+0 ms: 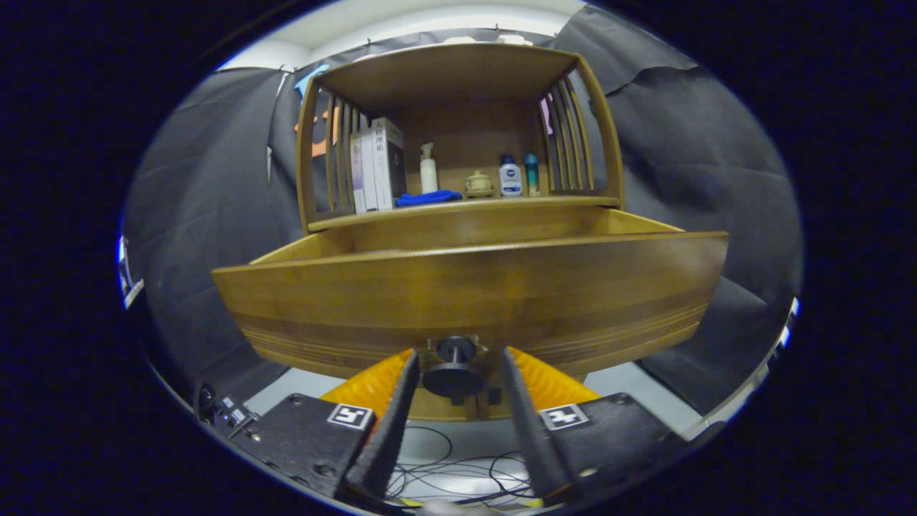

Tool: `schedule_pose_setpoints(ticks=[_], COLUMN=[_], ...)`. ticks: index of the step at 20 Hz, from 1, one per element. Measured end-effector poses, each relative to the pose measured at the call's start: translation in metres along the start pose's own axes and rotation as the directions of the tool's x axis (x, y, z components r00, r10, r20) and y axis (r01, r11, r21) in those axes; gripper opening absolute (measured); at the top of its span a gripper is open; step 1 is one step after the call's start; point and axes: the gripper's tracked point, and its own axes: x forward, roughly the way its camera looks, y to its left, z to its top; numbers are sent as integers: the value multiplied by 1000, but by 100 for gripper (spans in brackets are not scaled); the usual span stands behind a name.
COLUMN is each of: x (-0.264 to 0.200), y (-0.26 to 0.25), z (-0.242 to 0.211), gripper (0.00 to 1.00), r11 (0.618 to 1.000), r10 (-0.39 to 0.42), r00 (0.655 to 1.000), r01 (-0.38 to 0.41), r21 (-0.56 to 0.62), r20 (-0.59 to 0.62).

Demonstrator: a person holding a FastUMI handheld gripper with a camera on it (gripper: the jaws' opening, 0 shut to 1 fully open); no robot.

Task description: Pull open the drawer, take out the items inside it, and place them on the countertop above the cabinet.

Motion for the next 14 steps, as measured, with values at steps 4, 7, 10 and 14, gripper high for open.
schedule_pose_setpoints(ticks=[4,7,10,14], x=[-29,-40,-34,-14], y=[-24,-27,-31,-12], z=[41,79,135,190], gripper=[97,99,99,99], r11=[999,996,999,1000], r10=[-35,-12,-19,23], r00=[999,1000,999,998], r01=[34,13,17,-24], r21=[27,88,45,13], r20=[10,-11,46,54])
